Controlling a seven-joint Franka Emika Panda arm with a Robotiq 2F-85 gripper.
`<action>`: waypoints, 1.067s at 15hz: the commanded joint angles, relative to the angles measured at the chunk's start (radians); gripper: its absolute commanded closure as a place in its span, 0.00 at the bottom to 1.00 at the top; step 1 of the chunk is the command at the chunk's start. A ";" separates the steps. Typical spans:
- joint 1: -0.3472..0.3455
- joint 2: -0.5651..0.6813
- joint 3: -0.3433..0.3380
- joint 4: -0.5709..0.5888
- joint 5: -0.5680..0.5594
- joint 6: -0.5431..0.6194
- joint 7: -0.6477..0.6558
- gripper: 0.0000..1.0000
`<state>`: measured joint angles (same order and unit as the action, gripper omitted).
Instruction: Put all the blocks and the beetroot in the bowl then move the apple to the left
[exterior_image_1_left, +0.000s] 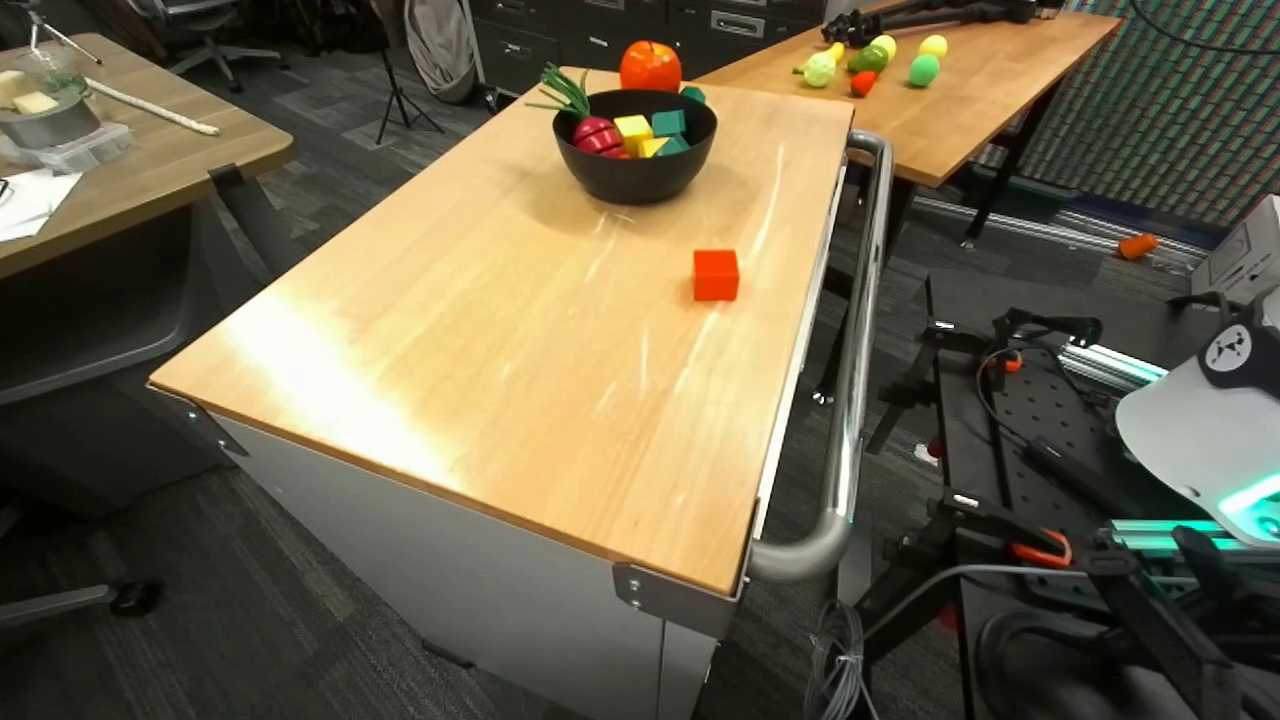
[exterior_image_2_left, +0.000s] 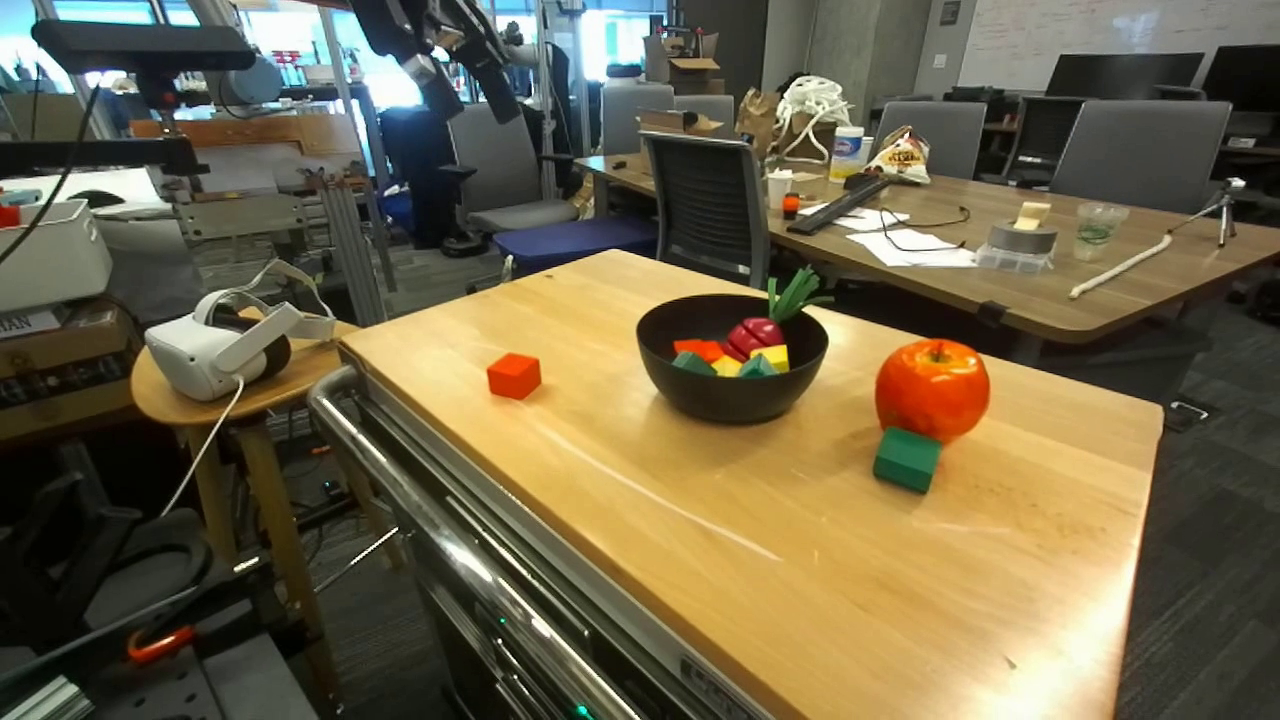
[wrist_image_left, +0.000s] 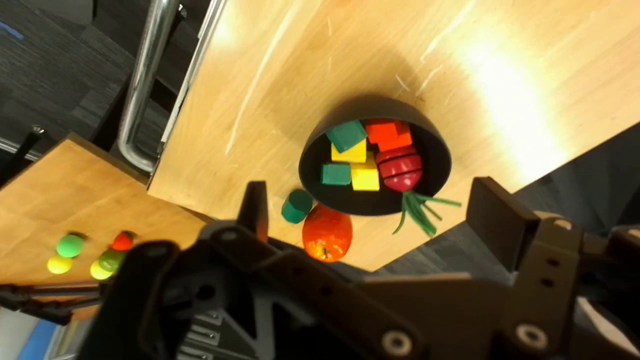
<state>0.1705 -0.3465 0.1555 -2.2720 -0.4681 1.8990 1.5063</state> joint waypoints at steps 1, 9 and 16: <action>0.025 -0.120 0.042 -0.070 0.098 -0.002 -0.183 0.00; 0.096 -0.322 0.107 -0.227 0.177 0.030 -0.552 0.00; 0.038 -0.320 0.155 -0.225 0.186 0.042 -0.635 0.00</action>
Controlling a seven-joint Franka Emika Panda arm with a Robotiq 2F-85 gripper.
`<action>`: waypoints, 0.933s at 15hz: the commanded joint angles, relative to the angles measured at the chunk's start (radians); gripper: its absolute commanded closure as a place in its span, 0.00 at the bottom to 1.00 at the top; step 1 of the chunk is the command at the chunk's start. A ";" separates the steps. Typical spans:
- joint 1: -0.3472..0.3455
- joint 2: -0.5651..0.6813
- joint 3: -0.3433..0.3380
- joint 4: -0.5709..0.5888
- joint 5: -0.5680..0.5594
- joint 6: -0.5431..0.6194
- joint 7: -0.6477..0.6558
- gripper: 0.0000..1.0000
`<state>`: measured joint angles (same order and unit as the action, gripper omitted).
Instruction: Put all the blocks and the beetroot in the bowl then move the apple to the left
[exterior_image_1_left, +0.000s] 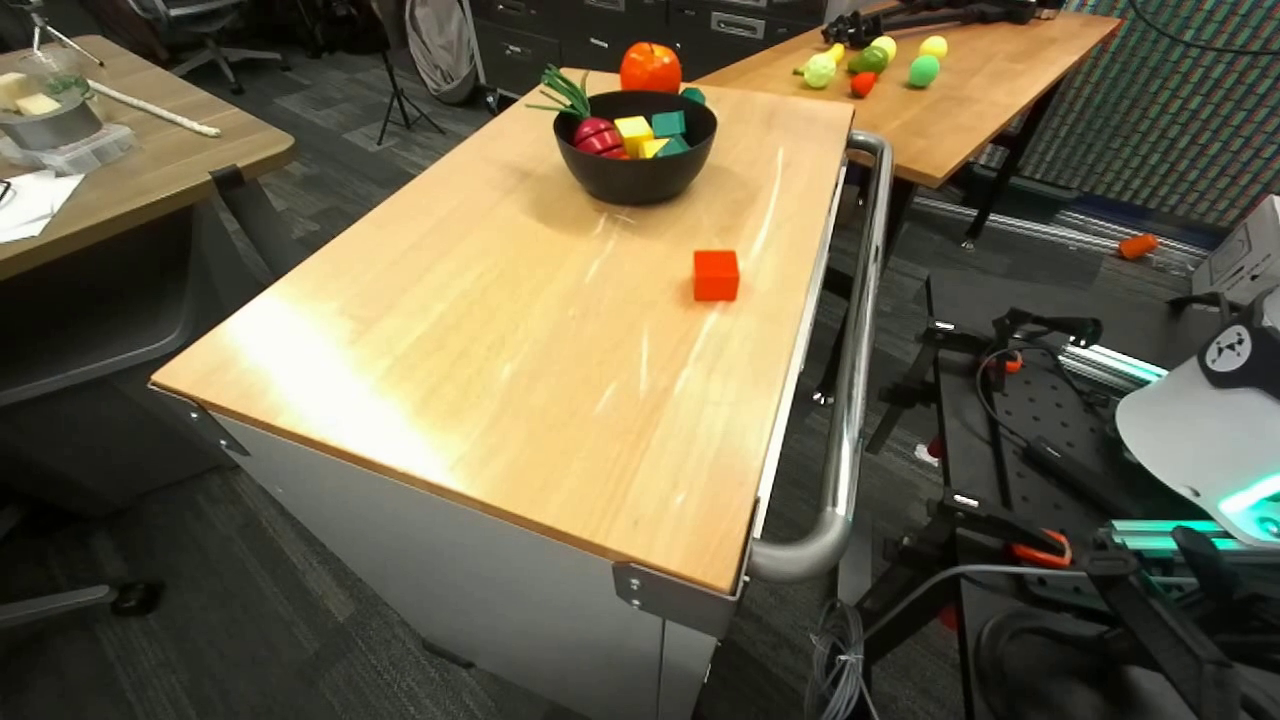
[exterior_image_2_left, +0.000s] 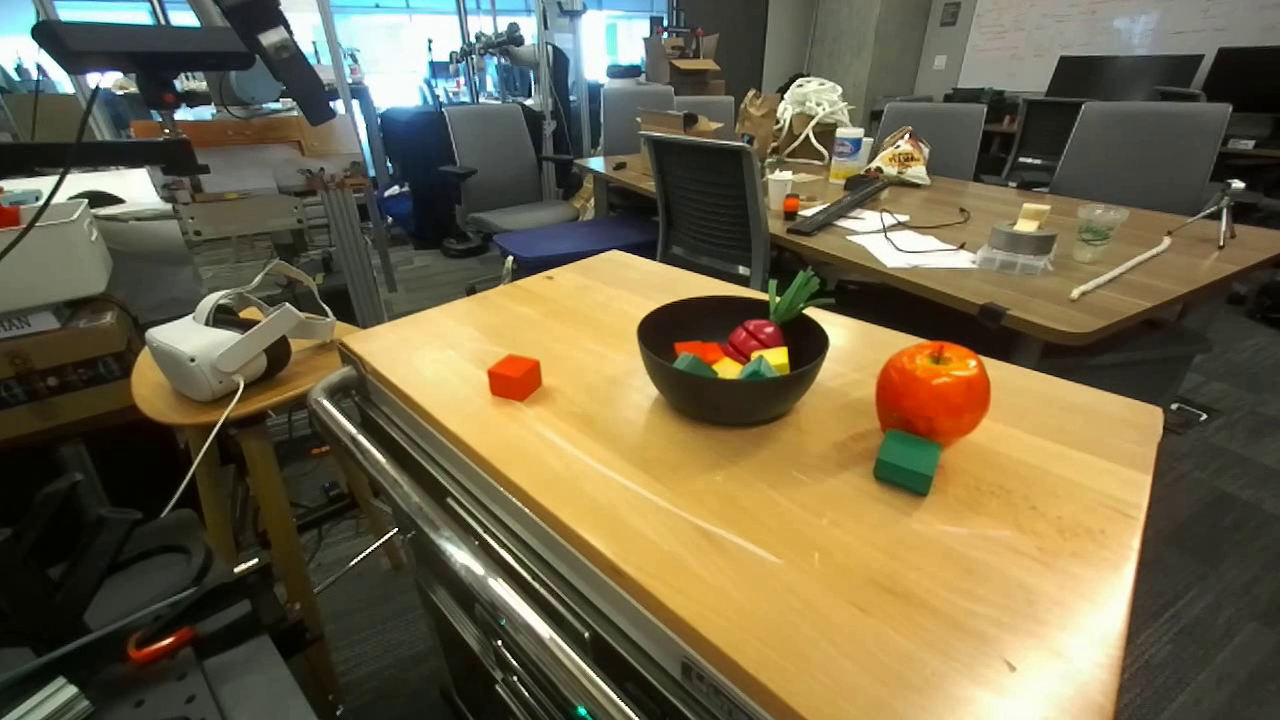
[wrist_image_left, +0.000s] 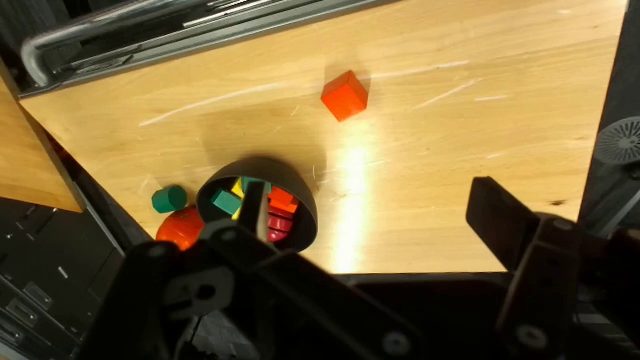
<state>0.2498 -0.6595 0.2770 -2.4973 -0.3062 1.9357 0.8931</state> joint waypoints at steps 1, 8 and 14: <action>-0.045 -0.001 0.037 0.001 0.023 0.005 -0.020 0.00; -0.010 -0.025 -0.060 0.018 0.103 0.100 -0.396 0.00; 0.010 0.015 -0.171 0.055 0.301 0.190 -0.747 0.00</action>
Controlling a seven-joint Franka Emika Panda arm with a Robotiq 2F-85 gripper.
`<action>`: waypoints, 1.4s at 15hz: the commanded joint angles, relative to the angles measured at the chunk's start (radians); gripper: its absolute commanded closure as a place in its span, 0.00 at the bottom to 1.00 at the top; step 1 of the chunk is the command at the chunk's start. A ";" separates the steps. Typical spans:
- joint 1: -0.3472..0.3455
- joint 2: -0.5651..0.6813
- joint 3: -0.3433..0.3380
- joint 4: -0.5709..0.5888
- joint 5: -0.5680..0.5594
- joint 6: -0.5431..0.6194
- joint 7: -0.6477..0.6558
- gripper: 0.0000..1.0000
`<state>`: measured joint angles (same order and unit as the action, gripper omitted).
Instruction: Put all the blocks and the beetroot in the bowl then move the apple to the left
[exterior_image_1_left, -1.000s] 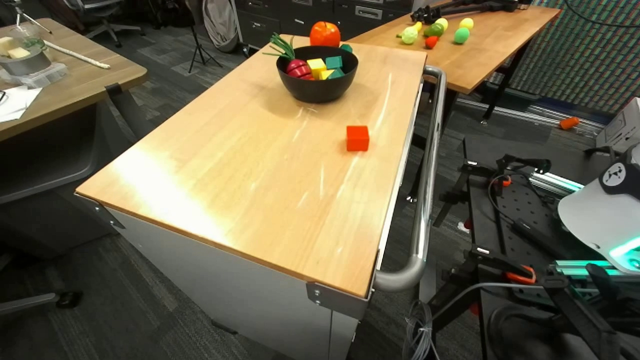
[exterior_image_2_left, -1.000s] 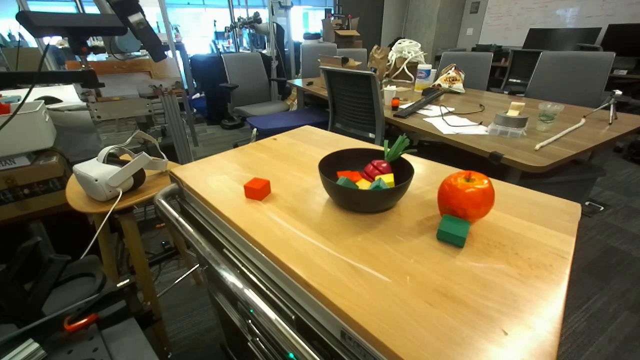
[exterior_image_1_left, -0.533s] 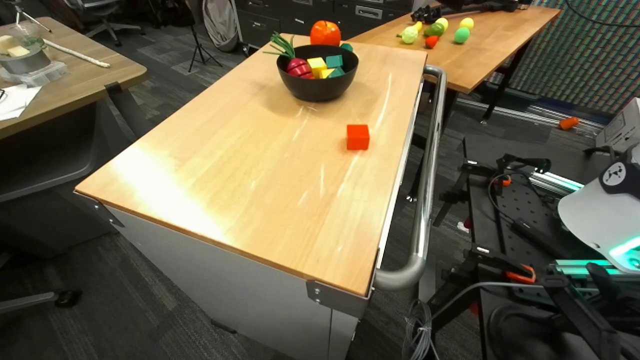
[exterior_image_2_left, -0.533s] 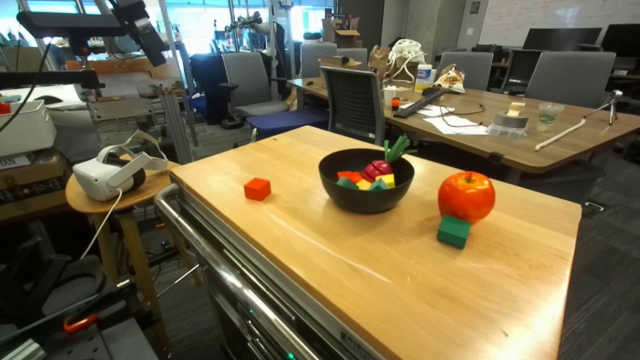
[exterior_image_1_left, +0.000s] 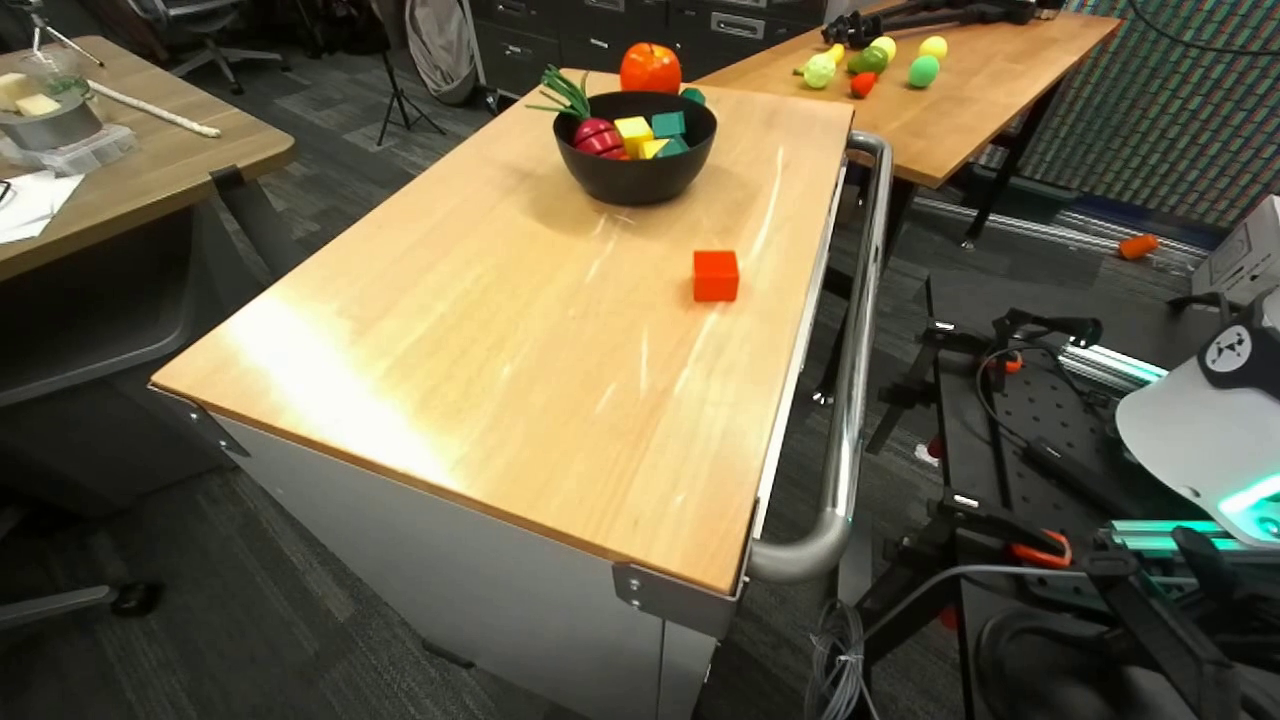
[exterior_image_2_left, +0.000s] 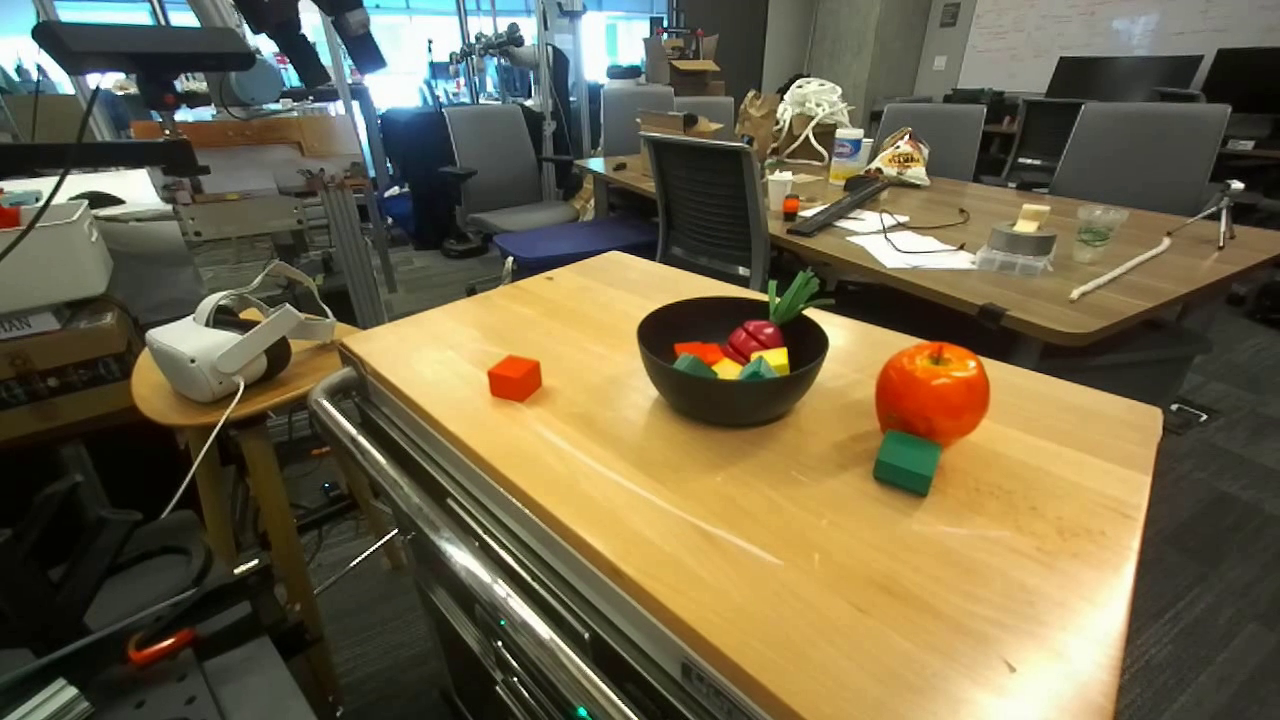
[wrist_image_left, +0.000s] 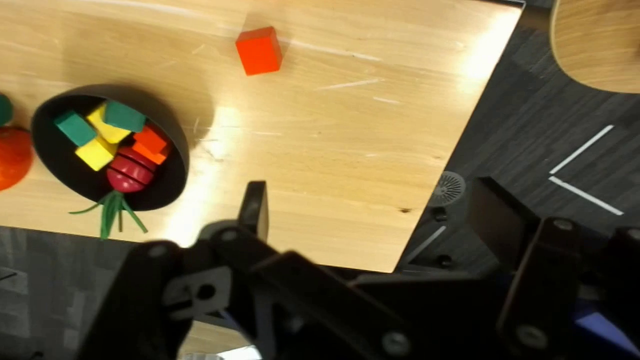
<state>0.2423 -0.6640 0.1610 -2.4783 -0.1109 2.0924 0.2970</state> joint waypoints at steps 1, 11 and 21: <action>-0.035 0.000 0.011 0.004 0.064 0.013 -0.075 0.00; -0.146 0.233 0.056 0.020 -0.099 -0.029 -0.118 0.00; -0.134 0.455 -0.062 0.018 0.099 0.060 -0.294 0.00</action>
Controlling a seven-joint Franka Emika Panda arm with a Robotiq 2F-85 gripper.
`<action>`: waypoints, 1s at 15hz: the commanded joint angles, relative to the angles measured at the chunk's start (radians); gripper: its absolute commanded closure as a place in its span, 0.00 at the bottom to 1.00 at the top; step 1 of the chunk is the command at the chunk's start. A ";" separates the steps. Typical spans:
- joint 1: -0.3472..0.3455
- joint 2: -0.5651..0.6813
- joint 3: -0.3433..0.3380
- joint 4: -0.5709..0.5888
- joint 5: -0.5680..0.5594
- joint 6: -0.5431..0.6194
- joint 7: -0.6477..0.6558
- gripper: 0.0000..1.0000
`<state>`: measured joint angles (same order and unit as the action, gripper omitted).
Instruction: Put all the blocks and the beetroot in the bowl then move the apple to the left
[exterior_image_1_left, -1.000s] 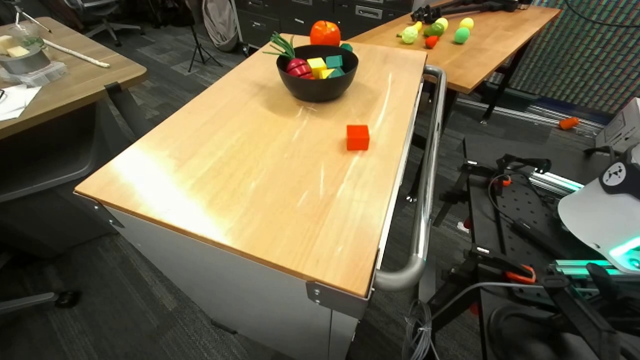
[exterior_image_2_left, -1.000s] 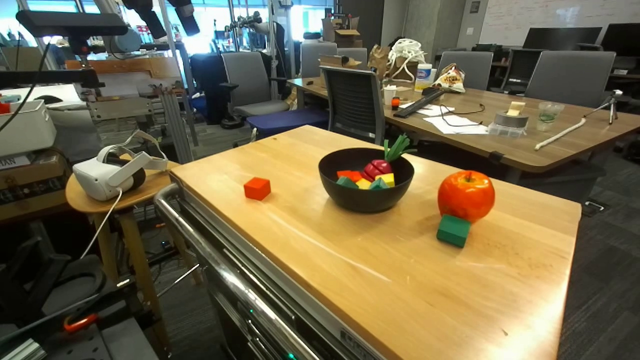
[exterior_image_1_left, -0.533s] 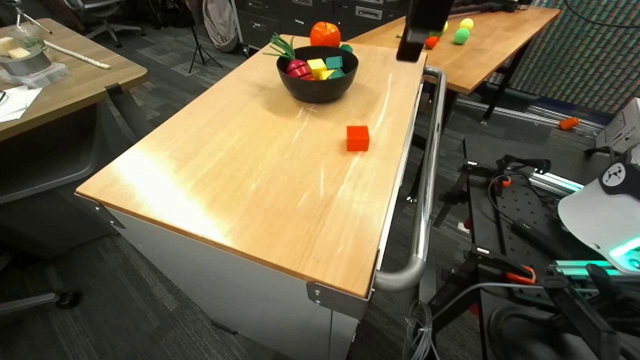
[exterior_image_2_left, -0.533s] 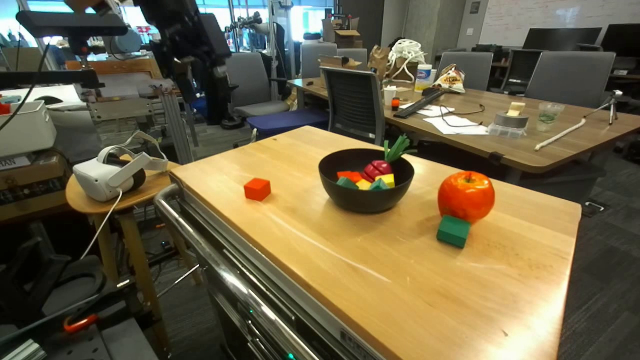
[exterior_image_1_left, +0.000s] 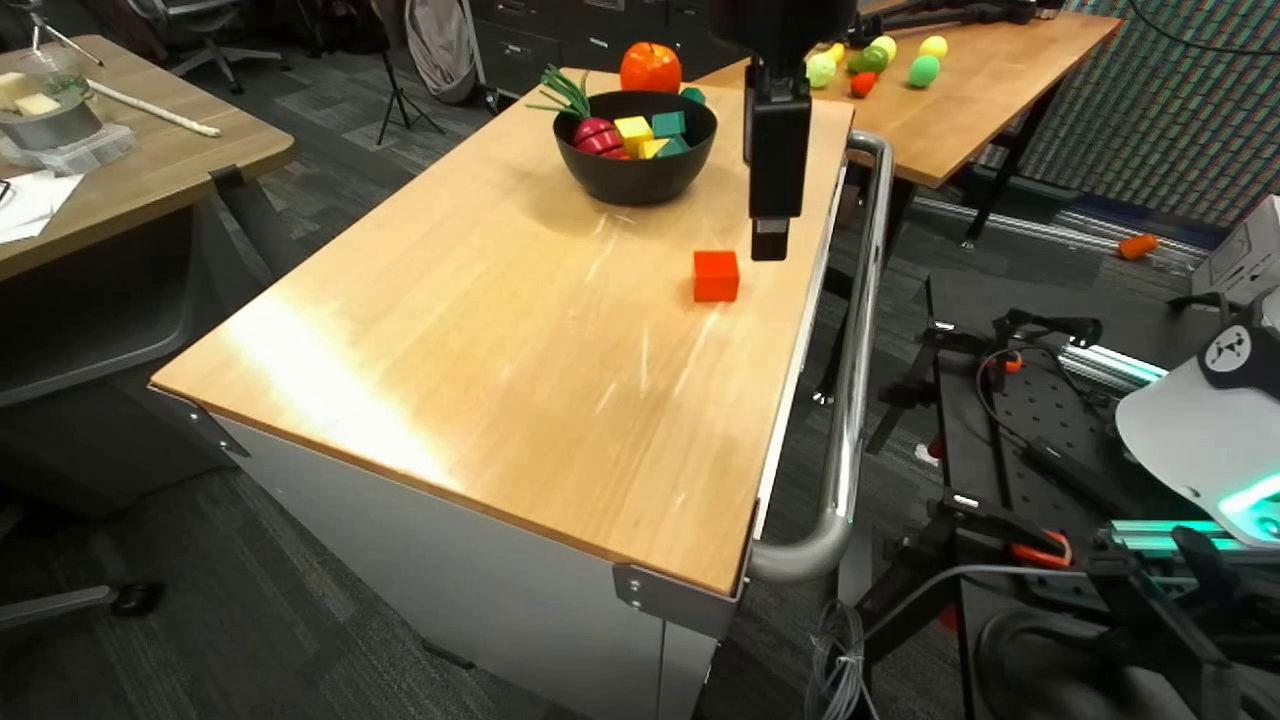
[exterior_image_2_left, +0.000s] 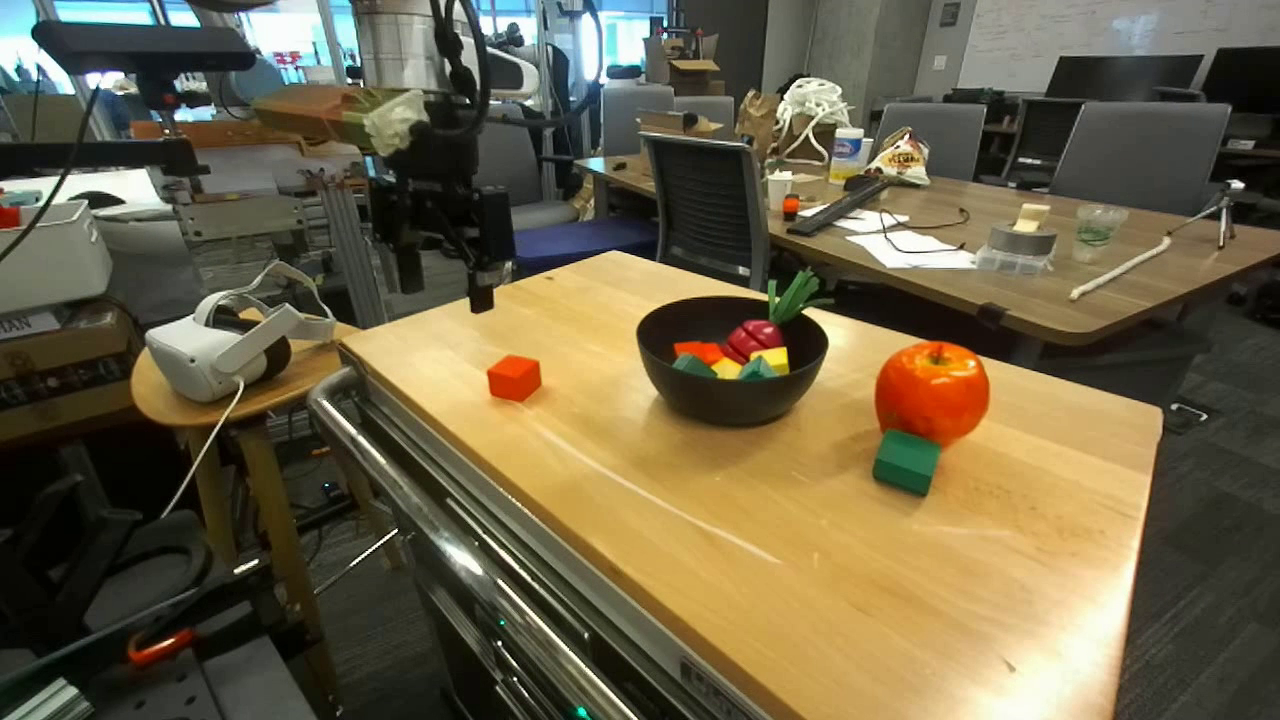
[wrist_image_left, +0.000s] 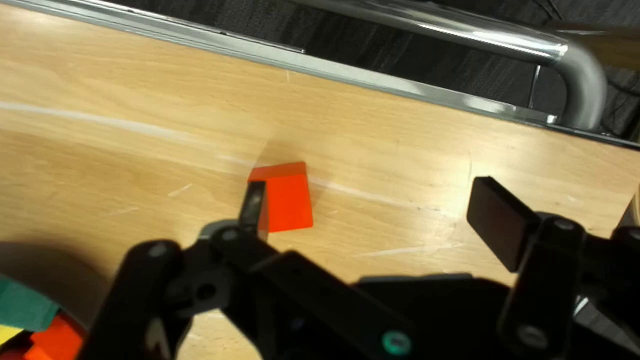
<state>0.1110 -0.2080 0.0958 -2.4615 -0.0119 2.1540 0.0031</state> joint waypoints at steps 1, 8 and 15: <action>-0.004 0.011 -0.001 0.006 0.005 0.001 -0.002 0.00; -0.018 0.126 0.008 0.056 -0.154 -0.023 0.099 0.00; -0.017 0.218 0.000 0.111 -0.179 0.020 0.131 0.00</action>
<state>0.1016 -0.0364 0.0948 -2.3941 -0.1507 2.1564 0.0938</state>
